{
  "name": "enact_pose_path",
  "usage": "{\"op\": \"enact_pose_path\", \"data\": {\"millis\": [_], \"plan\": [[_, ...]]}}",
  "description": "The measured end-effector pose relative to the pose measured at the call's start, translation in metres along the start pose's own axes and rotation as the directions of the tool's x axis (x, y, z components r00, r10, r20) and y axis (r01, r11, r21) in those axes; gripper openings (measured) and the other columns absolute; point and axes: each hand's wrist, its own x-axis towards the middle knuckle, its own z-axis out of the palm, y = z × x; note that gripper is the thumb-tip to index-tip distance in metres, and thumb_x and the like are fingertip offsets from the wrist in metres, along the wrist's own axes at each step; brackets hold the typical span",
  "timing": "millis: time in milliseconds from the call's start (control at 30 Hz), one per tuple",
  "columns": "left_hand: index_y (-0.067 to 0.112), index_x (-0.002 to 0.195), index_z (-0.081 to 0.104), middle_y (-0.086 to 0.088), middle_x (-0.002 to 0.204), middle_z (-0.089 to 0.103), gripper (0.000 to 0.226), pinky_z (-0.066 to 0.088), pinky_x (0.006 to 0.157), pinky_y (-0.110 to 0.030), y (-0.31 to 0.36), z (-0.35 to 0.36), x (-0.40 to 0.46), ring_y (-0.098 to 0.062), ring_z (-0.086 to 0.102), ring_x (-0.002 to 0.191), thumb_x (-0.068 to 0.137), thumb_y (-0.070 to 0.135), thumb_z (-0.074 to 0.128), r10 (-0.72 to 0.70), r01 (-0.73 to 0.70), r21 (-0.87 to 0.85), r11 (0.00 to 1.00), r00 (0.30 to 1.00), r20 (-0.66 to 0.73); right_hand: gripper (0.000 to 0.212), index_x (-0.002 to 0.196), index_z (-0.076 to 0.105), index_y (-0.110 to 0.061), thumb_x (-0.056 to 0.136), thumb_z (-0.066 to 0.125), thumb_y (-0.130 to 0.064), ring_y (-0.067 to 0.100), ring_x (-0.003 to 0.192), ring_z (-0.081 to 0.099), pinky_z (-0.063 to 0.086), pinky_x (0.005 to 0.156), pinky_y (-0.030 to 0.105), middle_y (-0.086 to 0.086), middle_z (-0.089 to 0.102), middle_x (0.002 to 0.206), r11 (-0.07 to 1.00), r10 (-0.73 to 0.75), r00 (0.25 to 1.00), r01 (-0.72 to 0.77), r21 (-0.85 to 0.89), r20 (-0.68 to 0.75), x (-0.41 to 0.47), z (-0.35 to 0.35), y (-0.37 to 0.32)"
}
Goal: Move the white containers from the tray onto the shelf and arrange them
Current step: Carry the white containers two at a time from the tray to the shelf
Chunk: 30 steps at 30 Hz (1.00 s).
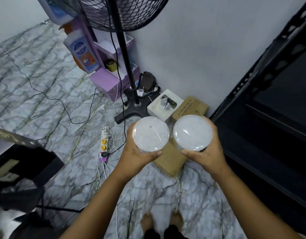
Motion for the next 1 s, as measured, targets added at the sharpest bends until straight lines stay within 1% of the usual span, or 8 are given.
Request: {"op": "enact_pose_path", "data": {"millis": [133, 333, 400, 533, 667, 767, 867, 1000], "plan": [[0.051, 0.129, 0.034, 0.029, 0.127, 0.046, 0.091, 0.04, 0.087, -0.003, 0.033, 0.001, -0.013, 0.007, 0.046, 0.121, 0.058, 0.036, 0.088, -0.004, 0.003, 0.016, 1.0, 0.998, 0.055, 0.098, 0.134, 0.032, -0.047, 0.052, 0.087, -0.047, 0.001, 0.124, 0.047, 0.042, 0.093, 0.011, -0.028, 0.048, 0.13, 1.0, 0.013, 0.998, -0.014, -0.018, -0.066, -0.025, -0.006, -0.035], [0.057, 0.125, 0.033, 0.031, 0.126, 0.047, 0.087, 0.04, 0.087, -0.004, 0.075, 0.008, -0.02, 0.007, 0.046, 0.121, 0.059, 0.038, 0.086, 0.029, -0.031, 0.008, 0.999, 0.981, 0.192, 0.092, 0.13, 0.036, -0.049, 0.055, 0.086, -0.032, 0.001, 0.121, 0.05, 0.044, 0.091, 0.012, -0.027, 0.05, 0.127, 1.0, -0.009, 0.984, 0.008, -0.007, -0.178, -0.057, -0.012, -0.076], [0.057, 0.125, 0.032, 0.032, 0.126, 0.046, 0.088, 0.041, 0.089, -0.005, 0.086, 0.013, -0.02, 0.006, 0.045, 0.122, 0.058, 0.041, 0.086, 0.04, -0.043, 0.009, 0.999, 0.974, 0.223, 0.092, 0.13, 0.035, -0.048, 0.055, 0.086, -0.031, 0.001, 0.12, 0.05, 0.045, 0.089, 0.012, -0.028, 0.051, 0.127, 1.0, -0.013, 0.977, 0.013, 0.001, -0.214, -0.065, -0.017, -0.087], [0.045, 0.13, 0.031, 0.028, 0.128, 0.046, 0.092, 0.041, 0.091, -0.008, 0.104, 0.032, -0.019, 0.004, 0.045, 0.124, 0.056, 0.042, 0.086, 0.076, -0.08, 0.001, 0.997, 0.961, 0.266, 0.092, 0.13, 0.035, -0.041, 0.053, 0.085, -0.031, -0.001, 0.118, 0.052, 0.046, 0.087, 0.012, -0.032, 0.051, 0.123, 1.0, 0.0, 0.958, 0.007, 0.023, -0.287, -0.079, -0.035, -0.103], [0.051, 0.128, 0.031, 0.035, 0.124, 0.047, 0.091, 0.039, 0.087, -0.002, 0.117, 0.063, -0.015, 0.012, 0.045, 0.119, 0.056, 0.041, 0.087, 0.086, -0.095, 0.013, 0.995, 0.95, 0.3, 0.092, 0.13, 0.035, -0.035, 0.051, 0.084, -0.032, -0.006, 0.115, 0.051, 0.045, 0.084, 0.009, -0.036, 0.051, 0.119, 1.0, 0.018, 0.94, -0.008, 0.031, -0.339, -0.09, -0.066, -0.111], [0.056, 0.128, 0.03, 0.035, 0.124, 0.046, 0.093, 0.042, 0.087, -0.005, 0.123, 0.091, -0.011, 0.009, 0.046, 0.12, 0.055, 0.048, 0.087, 0.081, -0.092, 0.02, 0.996, 0.944, 0.32, 0.094, 0.129, 0.036, -0.039, 0.05, 0.085, -0.033, -0.004, 0.115, 0.053, 0.046, 0.083, 0.01, -0.032, 0.053, 0.12, 1.0, 0.02, 0.926, -0.011, 0.025, -0.377, -0.097, -0.095, -0.113], [0.055, 0.128, 0.031, 0.035, 0.123, 0.048, 0.09, 0.044, 0.083, -0.004, 0.127, 0.121, -0.008, 0.01, 0.048, 0.117, 0.059, 0.044, 0.087, 0.09, -0.093, -0.007, 0.996, 0.935, 0.344, 0.095, 0.129, 0.037, -0.039, 0.048, 0.086, -0.035, -0.001, 0.116, 0.053, 0.046, 0.085, 0.011, -0.025, 0.053, 0.124, 1.0, 0.015, 0.912, -0.012, 0.011, -0.409, -0.102, -0.123, -0.113], [0.055, 0.13, 0.03, 0.032, 0.125, 0.048, 0.094, 0.042, 0.085, -0.004, 0.141, 0.167, -0.007, 0.008, 0.047, 0.119, 0.056, 0.049, 0.087, 0.103, -0.107, -0.008, 0.994, 0.93, 0.353, 0.094, 0.127, 0.037, -0.042, 0.047, 0.086, -0.033, -0.002, 0.115, 0.053, 0.046, 0.085, 0.012, -0.019, 0.05, 0.126, 1.0, 0.0, 0.892, -0.002, -0.004, -0.452, -0.107, -0.164, -0.113]]}}
